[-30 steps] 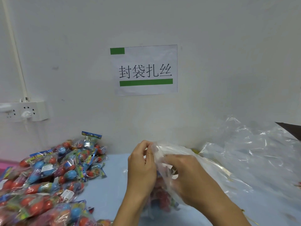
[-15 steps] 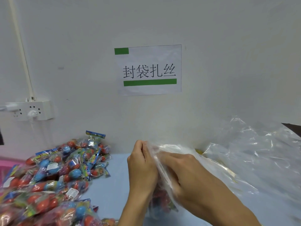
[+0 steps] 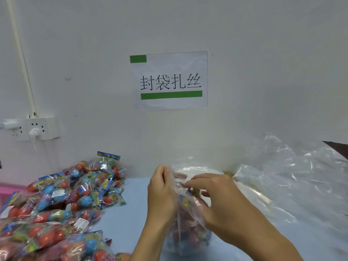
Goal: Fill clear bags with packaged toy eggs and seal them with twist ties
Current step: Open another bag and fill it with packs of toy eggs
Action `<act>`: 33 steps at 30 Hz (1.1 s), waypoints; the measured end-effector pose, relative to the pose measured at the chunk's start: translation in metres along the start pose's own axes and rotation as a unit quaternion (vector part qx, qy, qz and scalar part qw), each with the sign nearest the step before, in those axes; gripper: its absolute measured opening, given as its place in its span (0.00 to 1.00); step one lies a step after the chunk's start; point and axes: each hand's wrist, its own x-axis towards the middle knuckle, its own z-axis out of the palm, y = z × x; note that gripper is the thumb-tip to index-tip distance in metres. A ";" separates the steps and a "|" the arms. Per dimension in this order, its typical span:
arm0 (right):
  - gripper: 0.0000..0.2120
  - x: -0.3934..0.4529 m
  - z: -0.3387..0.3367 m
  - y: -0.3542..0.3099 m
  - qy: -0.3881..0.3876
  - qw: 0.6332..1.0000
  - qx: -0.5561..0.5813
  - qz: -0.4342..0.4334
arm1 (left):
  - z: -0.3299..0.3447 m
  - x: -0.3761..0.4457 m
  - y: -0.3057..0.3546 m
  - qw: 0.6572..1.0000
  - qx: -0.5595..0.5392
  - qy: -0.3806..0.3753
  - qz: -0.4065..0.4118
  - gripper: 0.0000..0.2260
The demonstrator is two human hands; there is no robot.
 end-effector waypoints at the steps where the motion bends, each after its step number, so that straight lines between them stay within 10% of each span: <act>1: 0.08 0.000 0.002 0.005 0.000 1.000 -0.004 0.021 | 0.001 -0.001 0.001 1.000 -0.013 -0.026 0.005 0.12; 10: 0.12 0.002 0.011 0.017 0.118 0.985 0.088 0.089 | -0.002 -0.002 0.012 0.992 -0.031 -0.122 0.018 0.15; 20: 0.08 -0.008 0.019 0.020 -0.073 0.992 -0.004 0.100 | 0.001 -0.003 0.008 0.986 0.011 -0.157 0.061 0.13; 33: 0.12 -0.005 0.030 0.013 -0.064 0.965 -0.208 0.148 | 0.009 -0.016 0.020 0.969 0.051 -0.212 0.117 0.15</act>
